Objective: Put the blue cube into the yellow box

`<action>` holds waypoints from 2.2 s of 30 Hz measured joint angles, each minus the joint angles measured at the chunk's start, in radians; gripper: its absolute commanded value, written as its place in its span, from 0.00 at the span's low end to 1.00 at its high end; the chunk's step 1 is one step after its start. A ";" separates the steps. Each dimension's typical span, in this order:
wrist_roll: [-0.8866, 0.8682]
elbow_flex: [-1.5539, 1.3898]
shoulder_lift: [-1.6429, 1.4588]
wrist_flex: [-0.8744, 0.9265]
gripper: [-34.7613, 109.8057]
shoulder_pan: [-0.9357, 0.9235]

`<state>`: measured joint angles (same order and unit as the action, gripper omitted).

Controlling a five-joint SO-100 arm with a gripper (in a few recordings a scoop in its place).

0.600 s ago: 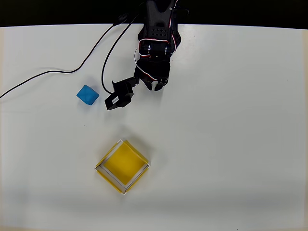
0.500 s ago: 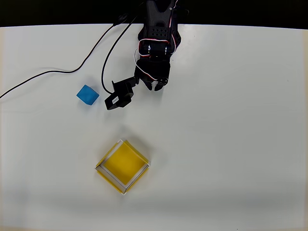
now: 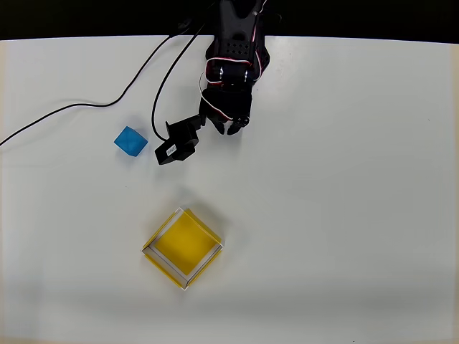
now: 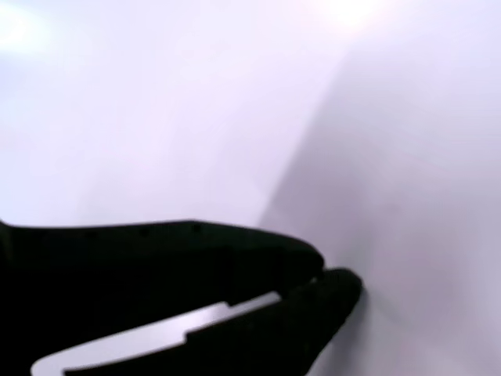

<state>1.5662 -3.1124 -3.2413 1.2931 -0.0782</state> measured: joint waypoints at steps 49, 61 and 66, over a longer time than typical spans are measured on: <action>0.462 0.653 1.074 -0.583 0.62 -0.973; 0.407 0.652 1.187 -0.781 0.61 -0.969; 0.393 0.652 1.243 -0.853 0.61 -0.966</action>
<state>1.9589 -2.4605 -1.9988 0.4403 -1.0446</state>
